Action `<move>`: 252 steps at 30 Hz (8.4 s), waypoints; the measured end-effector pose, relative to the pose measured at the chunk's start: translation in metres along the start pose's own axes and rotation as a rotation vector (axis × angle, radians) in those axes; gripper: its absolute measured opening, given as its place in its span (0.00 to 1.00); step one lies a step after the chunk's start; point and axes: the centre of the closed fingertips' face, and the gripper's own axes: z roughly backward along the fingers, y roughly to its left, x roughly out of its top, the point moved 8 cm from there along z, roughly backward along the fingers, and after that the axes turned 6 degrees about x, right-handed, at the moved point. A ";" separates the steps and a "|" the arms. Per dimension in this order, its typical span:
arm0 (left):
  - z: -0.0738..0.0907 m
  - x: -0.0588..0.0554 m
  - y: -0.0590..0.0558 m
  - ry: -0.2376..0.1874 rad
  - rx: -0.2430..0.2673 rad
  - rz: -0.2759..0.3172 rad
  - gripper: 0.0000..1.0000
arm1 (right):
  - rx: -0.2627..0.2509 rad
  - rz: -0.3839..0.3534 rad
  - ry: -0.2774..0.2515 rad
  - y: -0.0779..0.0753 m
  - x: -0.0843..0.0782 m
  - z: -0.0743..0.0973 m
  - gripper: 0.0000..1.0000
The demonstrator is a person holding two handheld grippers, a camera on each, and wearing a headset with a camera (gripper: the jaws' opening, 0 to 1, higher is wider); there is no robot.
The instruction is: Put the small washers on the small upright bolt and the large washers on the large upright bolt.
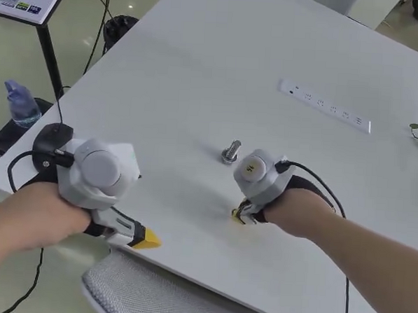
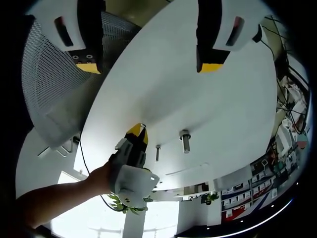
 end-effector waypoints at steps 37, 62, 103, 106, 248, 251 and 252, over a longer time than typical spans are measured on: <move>-0.012 0.016 0.013 -0.021 0.016 -0.001 0.83 | -0.119 -0.066 -0.045 -0.092 -0.032 0.090 0.13; -0.014 0.011 0.019 -0.008 0.018 0.014 0.81 | -0.093 -0.018 -0.005 -0.097 -0.012 0.074 0.13; -0.014 0.006 0.030 0.008 0.012 0.030 0.79 | -0.071 -0.018 0.031 -0.108 -0.019 0.035 0.13; -0.014 0.004 0.031 0.010 0.013 0.034 0.79 | -0.071 -0.016 0.034 -0.106 -0.019 0.032 0.13; 0.012 0.044 0.009 -0.250 0.006 0.199 0.89 | -0.179 -0.489 -0.949 0.042 -0.153 0.128 0.84; 0.011 0.041 0.008 -0.254 0.005 0.211 0.89 | -0.189 -0.499 -0.984 0.043 -0.156 0.130 0.87; 0.011 0.040 0.006 -0.253 0.004 0.209 0.89 | -0.191 -0.502 -0.986 0.043 -0.158 0.130 0.88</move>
